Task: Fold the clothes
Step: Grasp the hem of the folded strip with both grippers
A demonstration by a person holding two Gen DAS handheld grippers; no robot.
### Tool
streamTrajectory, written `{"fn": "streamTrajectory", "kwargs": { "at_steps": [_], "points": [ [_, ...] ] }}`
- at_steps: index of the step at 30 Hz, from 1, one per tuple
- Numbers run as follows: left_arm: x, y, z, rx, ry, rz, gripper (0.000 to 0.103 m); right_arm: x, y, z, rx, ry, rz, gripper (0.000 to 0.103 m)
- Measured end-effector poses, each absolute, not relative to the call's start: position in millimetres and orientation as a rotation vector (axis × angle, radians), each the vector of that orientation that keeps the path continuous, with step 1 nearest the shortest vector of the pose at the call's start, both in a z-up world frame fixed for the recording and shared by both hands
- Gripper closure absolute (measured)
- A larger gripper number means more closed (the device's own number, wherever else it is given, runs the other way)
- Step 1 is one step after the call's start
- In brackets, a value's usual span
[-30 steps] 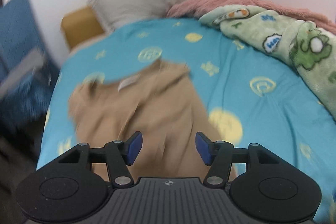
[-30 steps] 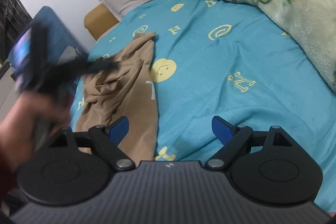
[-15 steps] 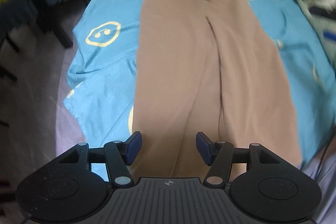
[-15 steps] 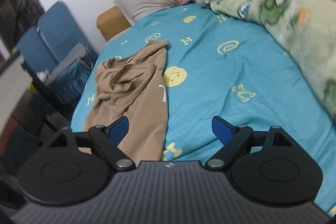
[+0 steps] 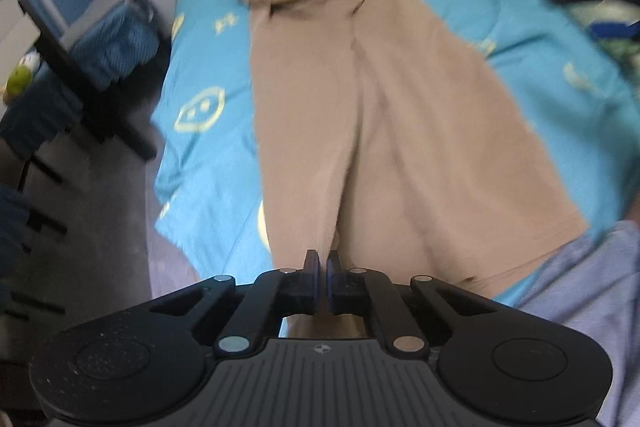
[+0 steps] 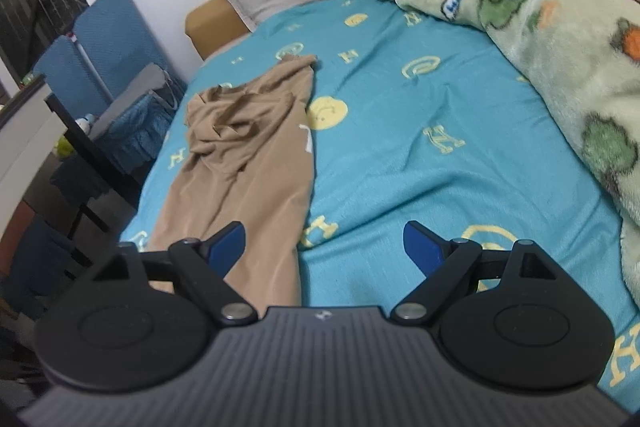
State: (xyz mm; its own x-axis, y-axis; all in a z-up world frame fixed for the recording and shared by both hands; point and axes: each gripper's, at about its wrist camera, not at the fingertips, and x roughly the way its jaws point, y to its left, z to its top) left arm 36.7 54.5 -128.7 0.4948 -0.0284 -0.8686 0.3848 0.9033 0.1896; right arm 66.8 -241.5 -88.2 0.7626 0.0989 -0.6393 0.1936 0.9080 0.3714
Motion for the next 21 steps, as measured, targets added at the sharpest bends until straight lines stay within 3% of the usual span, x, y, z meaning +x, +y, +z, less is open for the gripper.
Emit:
{"fn": "streamTrajectory", "kwargs": {
  "at_steps": [8, 13, 15, 18, 21],
  "points": [
    [6, 15, -92, 0.336, 0.945, -0.397, 0.1, 76, -234, -104, 0.453, 0.778, 0.029, 0.016],
    [15, 5, -114, 0.227, 1.053, -0.47, 0.078, 75, -237, -114, 0.588, 0.846, 0.146, 0.016],
    [22, 21, -117, 0.119, 1.057, -0.437, 0.055, 73, -236, -119, 0.657, 0.882, 0.184, 0.016],
    [36, 61, -116, -0.101, 1.029, -0.359, 0.04, 69, -234, -127, 0.745, 0.935, 0.231, 0.016],
    [47, 102, -122, -0.258, 0.999, -0.244, 0.033, 66, -233, -136, 0.828, 0.991, 0.272, 0.016]
  ]
}}
